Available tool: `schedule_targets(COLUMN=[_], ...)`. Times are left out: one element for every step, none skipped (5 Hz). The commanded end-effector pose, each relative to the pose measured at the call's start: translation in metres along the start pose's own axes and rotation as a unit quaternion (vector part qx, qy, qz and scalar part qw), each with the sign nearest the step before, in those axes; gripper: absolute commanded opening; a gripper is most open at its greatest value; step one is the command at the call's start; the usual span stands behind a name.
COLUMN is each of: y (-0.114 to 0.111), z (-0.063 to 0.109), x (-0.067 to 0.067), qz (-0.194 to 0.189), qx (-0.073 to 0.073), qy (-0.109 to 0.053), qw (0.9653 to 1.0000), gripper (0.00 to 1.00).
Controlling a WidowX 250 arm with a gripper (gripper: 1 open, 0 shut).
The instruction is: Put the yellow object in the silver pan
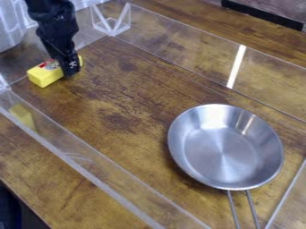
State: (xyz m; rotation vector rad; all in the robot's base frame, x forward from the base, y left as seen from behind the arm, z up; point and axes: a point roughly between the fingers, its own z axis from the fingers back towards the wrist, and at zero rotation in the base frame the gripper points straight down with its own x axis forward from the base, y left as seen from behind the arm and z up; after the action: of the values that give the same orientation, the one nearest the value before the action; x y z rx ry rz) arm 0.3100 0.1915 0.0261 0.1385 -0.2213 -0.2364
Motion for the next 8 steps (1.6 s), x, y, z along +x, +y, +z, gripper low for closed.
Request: schedule_targets(y=[-0.026, -0.03, -0.033, -0.034, -0.036, -0.037, -0.042, -0.046], z=[-0.034, -0.039, -0.045, -0.048, -0.052, -0.046, -0.022, 0.004], x=[-0.012, -0.011, -0.011, -0.011, -0.011, -0.008, 0.001, 0.009], qz=[0.003, 0.001, 0.001, 0.001, 0.001, 0.0, 0.004, 0.011], qx=[-0.039, -0.041, -0.043, -0.044, -0.047, -0.047, -0.038, -0.028], qy=[0.039, 0.041, 0.045, 0.048, 0.052, 0.053, 0.047, 0.042], qw=[0.9985, 0.9983, 0.9981, 0.9978, 0.9975, 0.9975, 0.9982, 0.9987], gripper=[1.0, 1.0, 1.0, 1.0, 1.0, 0.0, 0.0, 0.0])
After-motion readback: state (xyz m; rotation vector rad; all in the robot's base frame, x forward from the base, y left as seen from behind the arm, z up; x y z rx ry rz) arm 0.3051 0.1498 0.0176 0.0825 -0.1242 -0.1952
